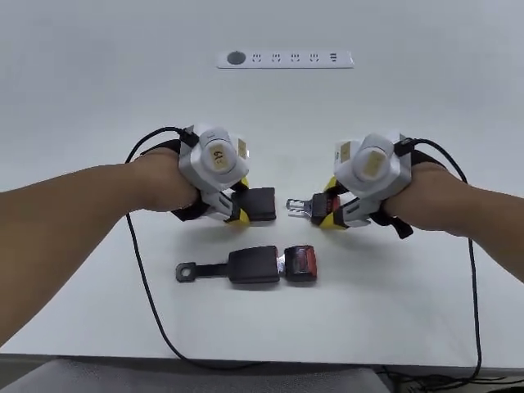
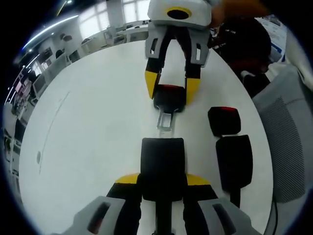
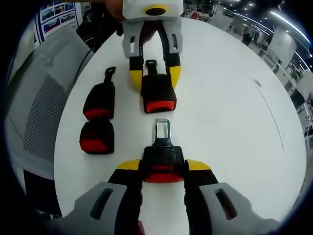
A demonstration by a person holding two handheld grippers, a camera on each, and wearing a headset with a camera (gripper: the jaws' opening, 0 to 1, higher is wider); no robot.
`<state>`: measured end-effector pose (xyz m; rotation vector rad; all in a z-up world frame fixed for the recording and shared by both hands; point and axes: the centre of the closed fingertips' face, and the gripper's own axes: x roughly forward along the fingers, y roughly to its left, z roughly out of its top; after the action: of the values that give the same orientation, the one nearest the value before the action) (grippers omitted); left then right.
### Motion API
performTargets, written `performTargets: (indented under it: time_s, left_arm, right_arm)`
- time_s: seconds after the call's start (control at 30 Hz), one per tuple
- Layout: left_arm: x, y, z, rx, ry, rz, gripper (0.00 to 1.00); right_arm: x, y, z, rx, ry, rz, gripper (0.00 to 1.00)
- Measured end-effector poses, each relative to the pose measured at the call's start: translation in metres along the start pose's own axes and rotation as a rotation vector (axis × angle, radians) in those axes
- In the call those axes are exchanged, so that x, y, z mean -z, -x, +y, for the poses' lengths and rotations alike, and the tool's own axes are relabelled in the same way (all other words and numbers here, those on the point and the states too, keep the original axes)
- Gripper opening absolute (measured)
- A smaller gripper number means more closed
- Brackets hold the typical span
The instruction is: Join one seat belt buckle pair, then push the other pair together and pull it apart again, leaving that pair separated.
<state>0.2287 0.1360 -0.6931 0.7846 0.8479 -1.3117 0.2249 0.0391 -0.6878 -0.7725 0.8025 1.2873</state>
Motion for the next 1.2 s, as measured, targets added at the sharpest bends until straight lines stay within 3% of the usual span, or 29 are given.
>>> performTargets:
  time_s: [0.17,0.3,0.53,0.77,0.9,0.97,1.2]
  left_arm:
    - [0.001,-0.001,0.001,0.005,-0.001,0.011,0.33]
    - [0.000,-0.001,0.000,0.008,0.000,0.007,0.33]
    - [-0.001,-0.002,-0.001,0.005,-0.005,0.020,0.33]
    - [-0.001,-0.001,0.000,0.005,-0.002,0.024,0.33]
    - [-0.002,-0.002,0.001,0.013,-0.038,0.017,0.33]
    - [0.000,-0.001,0.003,0.020,-0.028,0.007,0.33]
    - [0.001,-0.002,0.004,0.033,-0.023,0.010,0.33]
  right_arm:
    - [-0.012,-0.007,0.002,-0.010,0.021,0.006,0.32]
    - [-0.007,-0.010,0.001,-0.011,0.038,0.014,0.31]
    - [-0.015,-0.005,0.002,-0.012,0.092,0.015,0.31]
    - [-0.019,-0.013,-0.003,-0.021,0.097,-0.018,0.31]
    - [-0.020,-0.014,-0.004,-0.044,0.090,-0.052,0.32]
    - [-0.020,-0.014,-0.005,-0.059,0.073,-0.083,0.32]
    - [-0.025,-0.012,-0.002,-0.081,0.073,-0.076,0.31]
